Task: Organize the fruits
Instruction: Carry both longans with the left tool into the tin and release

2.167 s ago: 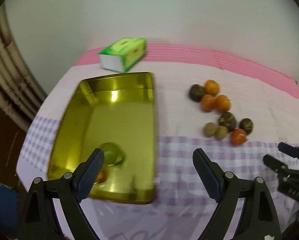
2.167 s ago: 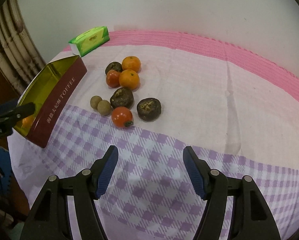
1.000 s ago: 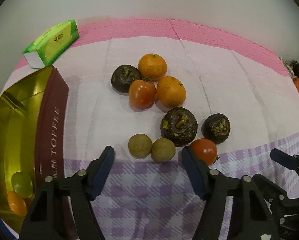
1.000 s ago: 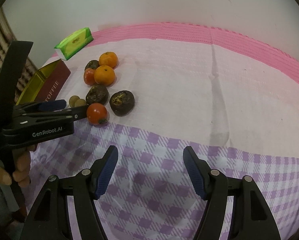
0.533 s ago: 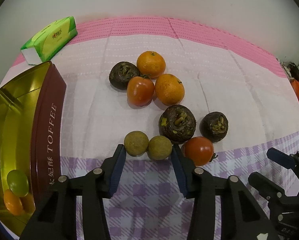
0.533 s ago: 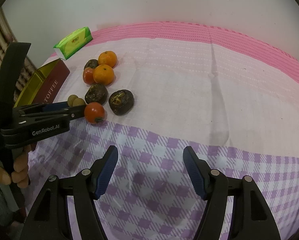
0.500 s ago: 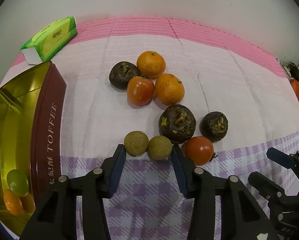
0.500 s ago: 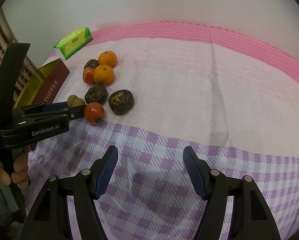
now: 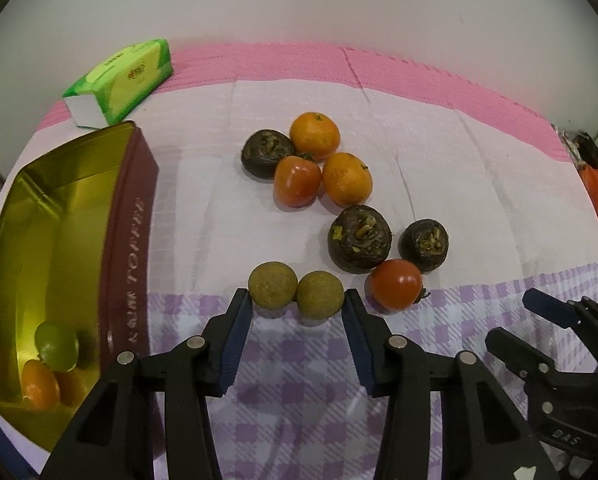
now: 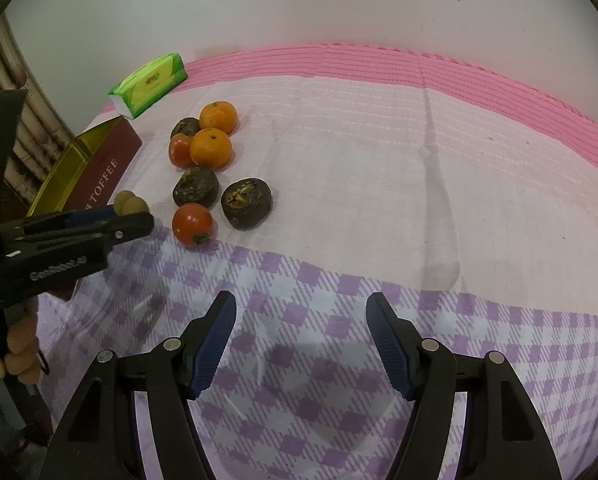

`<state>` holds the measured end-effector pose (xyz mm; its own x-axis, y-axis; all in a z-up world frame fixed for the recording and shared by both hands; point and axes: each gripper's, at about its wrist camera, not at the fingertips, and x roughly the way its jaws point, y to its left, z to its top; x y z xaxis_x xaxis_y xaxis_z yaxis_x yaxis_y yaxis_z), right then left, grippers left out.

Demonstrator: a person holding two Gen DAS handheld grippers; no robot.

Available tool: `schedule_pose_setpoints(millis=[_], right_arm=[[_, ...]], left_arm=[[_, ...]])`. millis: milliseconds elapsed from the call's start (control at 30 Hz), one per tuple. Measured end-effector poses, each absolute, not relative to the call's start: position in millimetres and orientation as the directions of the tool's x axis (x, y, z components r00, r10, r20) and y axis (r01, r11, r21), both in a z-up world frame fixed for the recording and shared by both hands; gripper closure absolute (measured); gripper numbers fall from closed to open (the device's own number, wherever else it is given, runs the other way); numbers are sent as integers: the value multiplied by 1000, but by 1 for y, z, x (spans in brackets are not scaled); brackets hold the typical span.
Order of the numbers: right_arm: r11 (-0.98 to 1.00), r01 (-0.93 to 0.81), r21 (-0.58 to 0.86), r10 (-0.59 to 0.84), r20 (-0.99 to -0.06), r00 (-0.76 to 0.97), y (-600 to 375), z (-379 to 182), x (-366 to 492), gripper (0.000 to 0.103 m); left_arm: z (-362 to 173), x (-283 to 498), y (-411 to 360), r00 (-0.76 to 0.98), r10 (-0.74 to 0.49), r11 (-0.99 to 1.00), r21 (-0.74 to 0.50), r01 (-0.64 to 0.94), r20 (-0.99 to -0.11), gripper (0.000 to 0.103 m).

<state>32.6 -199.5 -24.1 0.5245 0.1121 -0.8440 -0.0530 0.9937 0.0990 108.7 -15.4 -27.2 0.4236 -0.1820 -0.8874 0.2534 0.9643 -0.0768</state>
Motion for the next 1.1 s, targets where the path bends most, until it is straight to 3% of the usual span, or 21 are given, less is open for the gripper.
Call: schedule_pose_setpoints(millis=[633, 1100], right_arm=[[995, -59, 85, 103, -841, 531, -194, -21, 29, 35], [996, -64, 62, 87, -842, 532, -188, -23, 28, 35]], left_arm=[[32, 76, 41, 523, -104, 985, -12, 175, -846, 60], [16, 71, 109, 500, -1, 999, 25, 46, -866, 60]])
